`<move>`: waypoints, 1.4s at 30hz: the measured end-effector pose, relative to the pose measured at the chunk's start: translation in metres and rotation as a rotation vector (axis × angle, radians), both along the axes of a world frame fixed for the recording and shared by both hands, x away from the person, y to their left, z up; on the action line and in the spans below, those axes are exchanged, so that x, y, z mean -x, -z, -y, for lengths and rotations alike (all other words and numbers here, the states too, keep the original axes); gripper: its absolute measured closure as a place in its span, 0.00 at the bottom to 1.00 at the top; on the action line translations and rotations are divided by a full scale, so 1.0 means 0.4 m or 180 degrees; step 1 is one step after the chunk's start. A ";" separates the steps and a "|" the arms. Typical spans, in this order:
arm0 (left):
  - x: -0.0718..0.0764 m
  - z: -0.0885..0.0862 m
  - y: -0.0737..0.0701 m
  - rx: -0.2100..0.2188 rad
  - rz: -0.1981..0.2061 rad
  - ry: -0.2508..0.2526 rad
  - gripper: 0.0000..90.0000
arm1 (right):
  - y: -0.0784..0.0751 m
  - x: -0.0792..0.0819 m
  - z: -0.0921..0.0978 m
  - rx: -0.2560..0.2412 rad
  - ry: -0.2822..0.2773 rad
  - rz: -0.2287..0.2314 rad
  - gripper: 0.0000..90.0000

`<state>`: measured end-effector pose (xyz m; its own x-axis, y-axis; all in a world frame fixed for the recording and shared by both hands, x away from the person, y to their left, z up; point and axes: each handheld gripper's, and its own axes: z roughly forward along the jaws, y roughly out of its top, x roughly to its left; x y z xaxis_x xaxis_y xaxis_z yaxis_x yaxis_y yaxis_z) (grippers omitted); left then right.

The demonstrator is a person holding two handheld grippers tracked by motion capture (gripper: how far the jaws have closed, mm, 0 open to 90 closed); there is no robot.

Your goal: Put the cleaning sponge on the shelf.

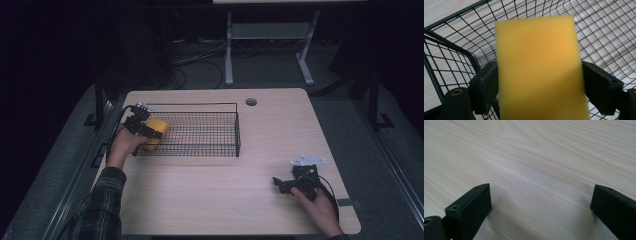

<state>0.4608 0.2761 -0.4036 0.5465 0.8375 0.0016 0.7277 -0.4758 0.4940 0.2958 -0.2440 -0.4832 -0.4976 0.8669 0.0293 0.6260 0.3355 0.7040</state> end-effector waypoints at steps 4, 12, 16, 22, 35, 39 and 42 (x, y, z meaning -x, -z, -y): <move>0.001 0.001 -0.002 0.0011 0.0013 0.0002 0.17 | 0.000 0.000 0.000 -0.0001 -0.0001 0.0000 0.03; 0.008 0.000 -0.013 0.0051 0.0033 0.0008 0.17 | 0.000 0.000 0.000 0.0000 -0.0002 0.0001 0.03; 0.014 -0.002 -0.024 0.0052 0.0056 -0.0009 0.17 | 0.000 0.000 0.000 -0.0001 -0.0002 0.0000 0.03; 0.039 0.001 -0.055 0.0109 0.0111 -0.0009 0.17 | 0.000 0.000 0.000 0.0000 0.0000 0.0001 0.03; 0.112 -0.001 -0.103 0.0151 0.0255 0.0015 0.17 | 0.000 0.000 0.000 -0.0001 0.0003 -0.0002 0.03; 0.136 0.001 -0.107 0.0151 0.0258 0.0033 0.17 | 0.000 0.000 0.000 -0.0002 0.0004 -0.0002 0.03; 0.154 0.003 -0.109 0.0162 0.0270 0.0033 0.17 | 0.000 0.000 0.000 -0.0001 0.0003 0.0000 0.03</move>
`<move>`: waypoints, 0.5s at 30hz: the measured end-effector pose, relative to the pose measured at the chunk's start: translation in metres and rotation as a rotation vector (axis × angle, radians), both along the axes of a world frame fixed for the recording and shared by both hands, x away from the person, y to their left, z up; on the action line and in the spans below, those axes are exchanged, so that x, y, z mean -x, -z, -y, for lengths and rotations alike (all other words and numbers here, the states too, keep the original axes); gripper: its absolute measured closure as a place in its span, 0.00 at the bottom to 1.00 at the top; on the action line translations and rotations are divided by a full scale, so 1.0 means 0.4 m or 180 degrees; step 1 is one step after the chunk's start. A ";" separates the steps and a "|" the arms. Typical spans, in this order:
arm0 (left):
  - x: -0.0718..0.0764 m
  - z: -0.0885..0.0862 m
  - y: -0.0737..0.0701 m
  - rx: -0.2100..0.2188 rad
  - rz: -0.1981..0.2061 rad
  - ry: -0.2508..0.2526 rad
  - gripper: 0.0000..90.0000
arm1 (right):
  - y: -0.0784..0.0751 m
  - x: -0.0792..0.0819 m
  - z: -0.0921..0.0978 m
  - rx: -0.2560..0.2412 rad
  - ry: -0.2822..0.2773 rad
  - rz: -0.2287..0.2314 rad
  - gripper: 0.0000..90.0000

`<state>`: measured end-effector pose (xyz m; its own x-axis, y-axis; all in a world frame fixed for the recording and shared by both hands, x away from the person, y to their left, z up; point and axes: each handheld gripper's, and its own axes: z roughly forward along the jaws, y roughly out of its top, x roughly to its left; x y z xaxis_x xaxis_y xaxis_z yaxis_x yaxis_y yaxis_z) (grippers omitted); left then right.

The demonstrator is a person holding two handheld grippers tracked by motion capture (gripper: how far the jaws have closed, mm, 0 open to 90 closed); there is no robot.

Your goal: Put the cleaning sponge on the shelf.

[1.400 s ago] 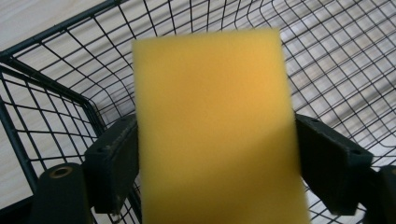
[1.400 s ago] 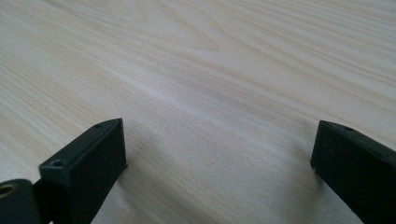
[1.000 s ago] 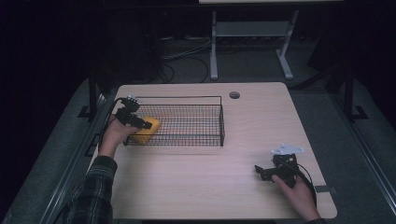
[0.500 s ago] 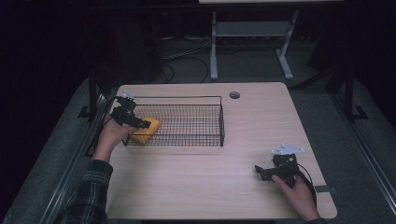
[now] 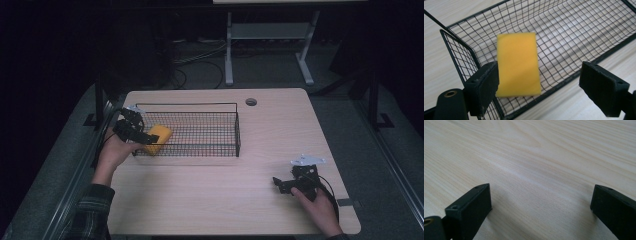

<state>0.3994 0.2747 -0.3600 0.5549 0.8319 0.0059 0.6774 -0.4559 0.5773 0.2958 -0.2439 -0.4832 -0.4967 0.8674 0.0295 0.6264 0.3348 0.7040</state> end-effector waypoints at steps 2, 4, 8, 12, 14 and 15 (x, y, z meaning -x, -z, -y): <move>0.012 0.000 0.001 0.0012 0.0021 -0.0005 0.17 | 0.000 0.000 0.000 0.0000 -0.0001 -0.0001 0.03; 0.023 0.001 0.005 0.0039 0.0026 -0.0007 0.18 | 0.000 0.000 0.000 -0.0001 0.0001 -0.0002 0.03; 0.047 0.007 0.014 0.0042 0.0038 0.0010 0.18 | 0.000 0.000 0.000 0.0000 0.0000 0.0000 0.03; 0.072 0.013 0.020 0.0056 0.0073 0.0011 0.18 | 0.000 0.000 0.000 0.0000 -0.0001 0.0000 0.03; 0.086 0.015 0.024 0.0063 0.0095 0.0016 0.18 | 0.000 0.000 0.000 -0.0001 0.0001 -0.0002 0.03; 0.093 0.016 0.027 0.0074 0.0090 0.0019 0.18 | 0.000 0.000 0.000 -0.0001 0.0000 -0.0001 0.03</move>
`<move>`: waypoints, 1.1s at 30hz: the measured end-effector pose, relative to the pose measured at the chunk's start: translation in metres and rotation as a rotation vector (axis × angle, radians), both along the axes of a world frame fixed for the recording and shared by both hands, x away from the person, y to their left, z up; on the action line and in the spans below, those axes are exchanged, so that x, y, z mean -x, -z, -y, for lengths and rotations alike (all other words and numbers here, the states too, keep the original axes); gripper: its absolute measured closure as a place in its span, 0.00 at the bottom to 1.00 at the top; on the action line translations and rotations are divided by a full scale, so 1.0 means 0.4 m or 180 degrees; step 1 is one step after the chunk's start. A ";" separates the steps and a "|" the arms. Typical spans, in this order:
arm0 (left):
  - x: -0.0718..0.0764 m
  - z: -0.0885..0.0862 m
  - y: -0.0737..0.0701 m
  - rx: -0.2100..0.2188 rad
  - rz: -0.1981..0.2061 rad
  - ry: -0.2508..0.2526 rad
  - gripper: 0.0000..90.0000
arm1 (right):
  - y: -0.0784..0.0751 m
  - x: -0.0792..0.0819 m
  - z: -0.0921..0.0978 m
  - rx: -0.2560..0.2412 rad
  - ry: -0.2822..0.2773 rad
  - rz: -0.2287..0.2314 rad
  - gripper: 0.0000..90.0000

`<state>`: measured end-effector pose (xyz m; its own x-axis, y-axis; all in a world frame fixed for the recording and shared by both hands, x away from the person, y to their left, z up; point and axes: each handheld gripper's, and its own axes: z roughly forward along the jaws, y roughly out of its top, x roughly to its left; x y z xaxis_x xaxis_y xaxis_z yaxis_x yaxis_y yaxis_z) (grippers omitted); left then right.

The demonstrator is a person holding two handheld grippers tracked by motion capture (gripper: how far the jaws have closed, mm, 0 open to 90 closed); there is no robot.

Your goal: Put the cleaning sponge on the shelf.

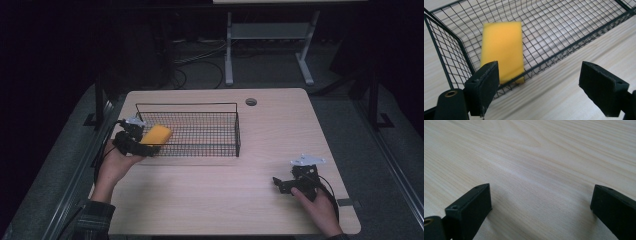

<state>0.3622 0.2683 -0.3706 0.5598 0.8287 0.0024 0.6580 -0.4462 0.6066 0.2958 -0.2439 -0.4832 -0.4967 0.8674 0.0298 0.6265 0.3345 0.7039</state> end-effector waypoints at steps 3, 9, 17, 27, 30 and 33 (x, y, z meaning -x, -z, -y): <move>0.021 0.001 0.012 -0.0010 0.0009 0.0008 0.18 | 0.000 0.000 0.000 0.0001 -0.0001 0.0000 0.03; 0.052 0.003 0.049 -0.0029 -0.0013 0.0021 0.18 | 0.000 0.000 0.000 0.0001 0.0000 -0.0001 0.03; 0.090 0.007 0.093 -0.0022 0.0009 0.0060 0.18 | 0.000 0.000 0.000 0.0001 0.0001 0.0000 0.03; 0.123 0.017 0.154 -0.0066 0.0025 0.0129 0.18 | 0.000 0.000 0.000 0.0002 0.0003 0.0002 0.03; 0.131 0.020 0.174 -0.0088 0.0033 0.0127 0.18 | 0.000 0.000 0.000 0.0002 0.0002 0.0002 0.03; 0.141 0.022 0.191 -0.0103 0.0025 0.0115 0.18 | 0.000 0.000 0.000 0.0001 0.0003 0.0001 0.03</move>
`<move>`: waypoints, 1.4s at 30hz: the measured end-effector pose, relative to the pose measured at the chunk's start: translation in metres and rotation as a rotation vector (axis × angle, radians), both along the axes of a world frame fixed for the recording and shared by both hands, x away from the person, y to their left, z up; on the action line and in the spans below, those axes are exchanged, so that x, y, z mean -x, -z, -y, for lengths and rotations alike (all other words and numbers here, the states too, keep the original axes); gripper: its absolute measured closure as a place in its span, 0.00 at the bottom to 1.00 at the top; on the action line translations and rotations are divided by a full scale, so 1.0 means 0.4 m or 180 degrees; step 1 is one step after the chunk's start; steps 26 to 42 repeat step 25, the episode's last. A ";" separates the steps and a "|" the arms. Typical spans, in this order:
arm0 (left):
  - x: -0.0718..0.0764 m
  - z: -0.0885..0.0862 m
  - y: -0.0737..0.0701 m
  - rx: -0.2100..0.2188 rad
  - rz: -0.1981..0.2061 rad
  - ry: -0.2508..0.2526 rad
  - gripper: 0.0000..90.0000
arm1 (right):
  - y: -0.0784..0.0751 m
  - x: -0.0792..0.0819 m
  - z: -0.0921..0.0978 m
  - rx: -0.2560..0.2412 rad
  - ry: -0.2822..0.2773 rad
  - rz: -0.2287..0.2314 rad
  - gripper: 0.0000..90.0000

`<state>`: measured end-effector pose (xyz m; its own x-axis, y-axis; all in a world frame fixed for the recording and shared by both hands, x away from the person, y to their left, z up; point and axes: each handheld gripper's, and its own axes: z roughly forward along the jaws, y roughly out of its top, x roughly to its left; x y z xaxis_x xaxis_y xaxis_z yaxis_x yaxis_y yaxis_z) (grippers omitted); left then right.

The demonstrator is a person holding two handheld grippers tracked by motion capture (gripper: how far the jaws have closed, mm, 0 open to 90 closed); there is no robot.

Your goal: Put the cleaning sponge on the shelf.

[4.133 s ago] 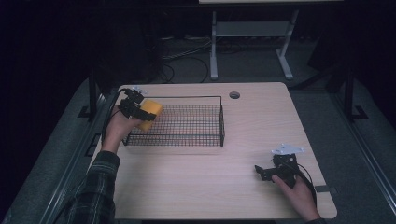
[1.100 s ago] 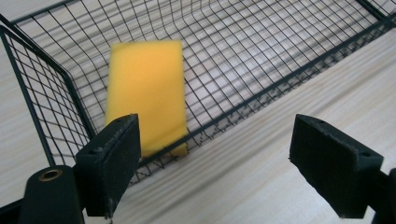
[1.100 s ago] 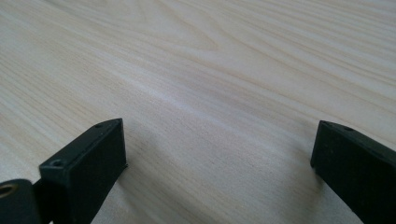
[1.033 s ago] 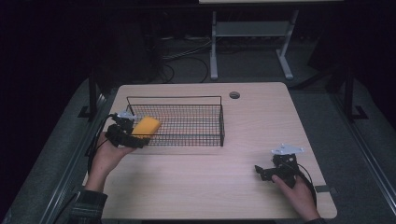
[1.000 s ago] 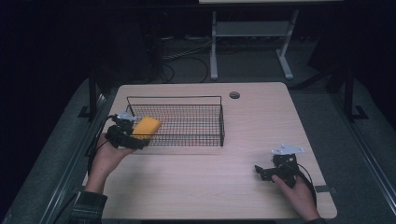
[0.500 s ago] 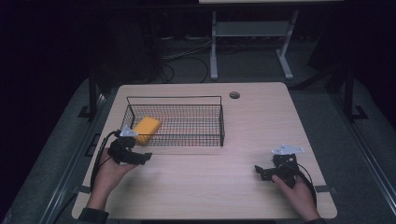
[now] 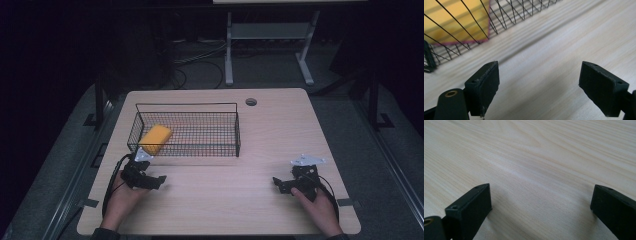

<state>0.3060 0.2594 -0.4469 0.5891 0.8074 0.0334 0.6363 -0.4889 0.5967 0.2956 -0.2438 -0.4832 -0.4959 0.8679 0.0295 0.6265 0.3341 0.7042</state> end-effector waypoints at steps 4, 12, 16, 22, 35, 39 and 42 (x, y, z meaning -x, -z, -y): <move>0.011 -0.001 0.020 0.0039 -0.0030 0.0004 0.16 | 0.000 0.000 0.000 0.0001 0.0002 0.0000 0.03; 0.028 -0.006 0.038 0.0058 0.0020 0.0007 0.15 | 0.000 0.001 0.000 0.0005 -0.0001 0.0000 0.03; 0.037 -0.014 0.049 0.0177 0.0127 0.0023 0.14 | 0.000 0.001 0.000 0.0006 -0.0003 -0.0001 0.03; 0.051 -0.026 0.063 0.0308 0.0299 0.0037 0.14 | 0.000 0.001 0.000 0.0006 -0.0002 -0.0001 0.03; 0.055 -0.031 0.068 0.0357 0.0362 0.0060 0.14 | 0.000 0.001 0.000 0.0002 0.0003 -0.0005 0.03; 0.055 -0.031 0.068 0.0357 0.0362 0.0060 0.14 | 0.000 0.001 0.000 0.0002 0.0003 -0.0005 0.03; 0.055 -0.031 0.068 0.0357 0.0362 0.0060 0.14 | 0.000 0.001 0.000 0.0002 0.0003 -0.0005 0.03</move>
